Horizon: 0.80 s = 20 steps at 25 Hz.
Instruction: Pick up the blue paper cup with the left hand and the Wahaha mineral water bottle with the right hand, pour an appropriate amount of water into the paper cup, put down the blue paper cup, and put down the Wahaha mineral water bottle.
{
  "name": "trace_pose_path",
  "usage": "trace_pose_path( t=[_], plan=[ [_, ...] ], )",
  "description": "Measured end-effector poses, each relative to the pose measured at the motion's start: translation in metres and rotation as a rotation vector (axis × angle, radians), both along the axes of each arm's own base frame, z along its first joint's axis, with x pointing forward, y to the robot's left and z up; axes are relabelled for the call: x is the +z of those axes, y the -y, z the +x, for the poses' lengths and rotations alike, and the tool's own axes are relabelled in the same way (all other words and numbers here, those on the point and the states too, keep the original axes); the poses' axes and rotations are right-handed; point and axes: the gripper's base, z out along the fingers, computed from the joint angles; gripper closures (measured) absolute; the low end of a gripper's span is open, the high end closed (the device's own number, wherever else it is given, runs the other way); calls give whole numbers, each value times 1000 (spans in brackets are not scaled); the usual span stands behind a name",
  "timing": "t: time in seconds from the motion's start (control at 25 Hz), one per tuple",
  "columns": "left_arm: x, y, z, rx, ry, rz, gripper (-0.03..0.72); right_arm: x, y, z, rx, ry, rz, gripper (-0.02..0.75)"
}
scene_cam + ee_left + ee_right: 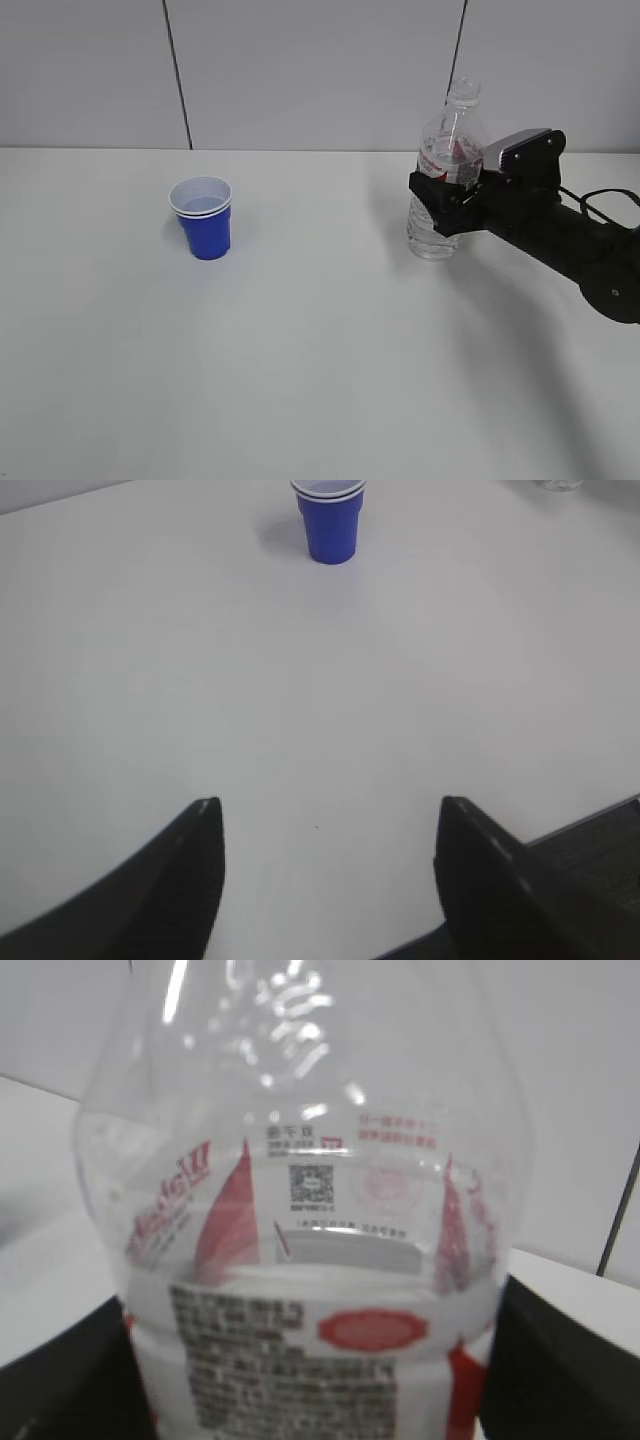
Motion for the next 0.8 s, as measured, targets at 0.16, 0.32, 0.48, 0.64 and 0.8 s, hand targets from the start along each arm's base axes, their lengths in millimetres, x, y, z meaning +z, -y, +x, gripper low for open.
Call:
trace_pose_path(
  t=[0.16,0.32,0.48,0.64,0.8],
  plan=[
    [0,0,0,0,0,0,189,1,0,0,-1,16,-9,85],
    [0,0,0,0,0,0,189,-2,3,-4,-36,22,-17,76],
    [0,0,0,0,0,0,189,-10,6,-13,-61,-7,-30,75],
    [0,0,0,0,0,0,189,-14,7,-21,-73,-31,-37,75],
    [0,0,0,0,0,0,189,-11,10,-30,-109,-37,-48,76]
  ],
)
